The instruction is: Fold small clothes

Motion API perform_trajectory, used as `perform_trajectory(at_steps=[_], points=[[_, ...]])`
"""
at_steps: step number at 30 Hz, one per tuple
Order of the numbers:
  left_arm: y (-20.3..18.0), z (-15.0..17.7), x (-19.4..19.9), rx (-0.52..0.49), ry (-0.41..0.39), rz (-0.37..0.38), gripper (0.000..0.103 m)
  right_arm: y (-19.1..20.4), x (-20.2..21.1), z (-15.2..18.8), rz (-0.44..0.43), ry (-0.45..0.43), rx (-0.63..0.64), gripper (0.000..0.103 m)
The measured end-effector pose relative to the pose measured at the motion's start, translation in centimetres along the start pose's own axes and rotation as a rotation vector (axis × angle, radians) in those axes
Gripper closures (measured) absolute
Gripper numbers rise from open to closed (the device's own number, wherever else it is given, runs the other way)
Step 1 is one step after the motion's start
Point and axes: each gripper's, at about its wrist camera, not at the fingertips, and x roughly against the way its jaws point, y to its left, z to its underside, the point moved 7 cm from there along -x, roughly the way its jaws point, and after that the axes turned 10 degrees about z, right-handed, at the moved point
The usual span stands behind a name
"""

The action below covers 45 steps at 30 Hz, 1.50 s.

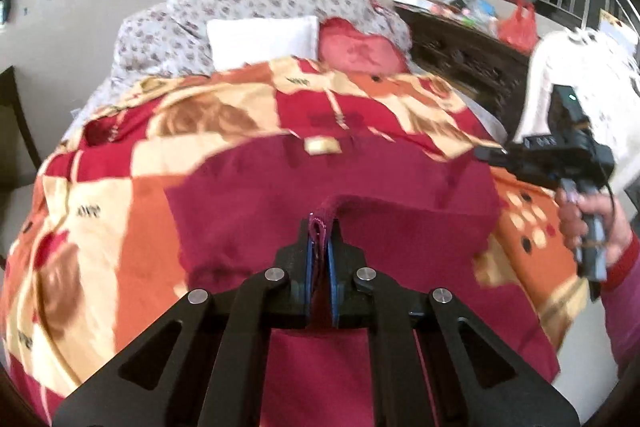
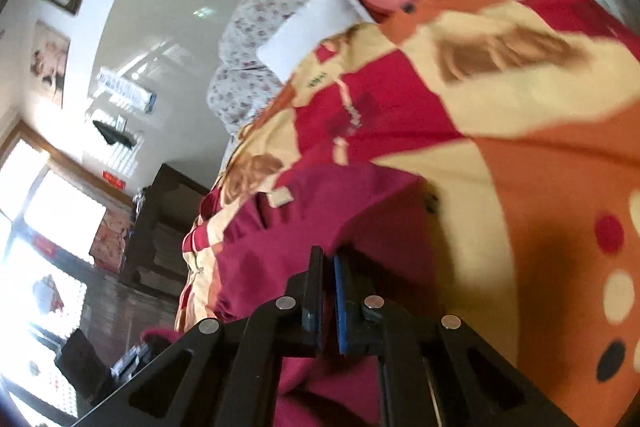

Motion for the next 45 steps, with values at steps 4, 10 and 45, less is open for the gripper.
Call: perform_trajectory(at_steps=[4,10,45], points=[[4.3,-1.5,-1.9,0.053,0.004,-0.068,0.098,2.2,-2.7,-1.0,0.037,0.002,0.047,0.099],[11.5,0.6,-6.5,0.182,0.101,-0.182,0.098,2.2,-9.0,-1.3,0.011,0.116,0.005,0.093],[12.1,4.3,-7.1,0.301,0.188,-0.16,0.09,-6.5,-3.6,-0.5,0.29,0.0,0.087,0.037]])
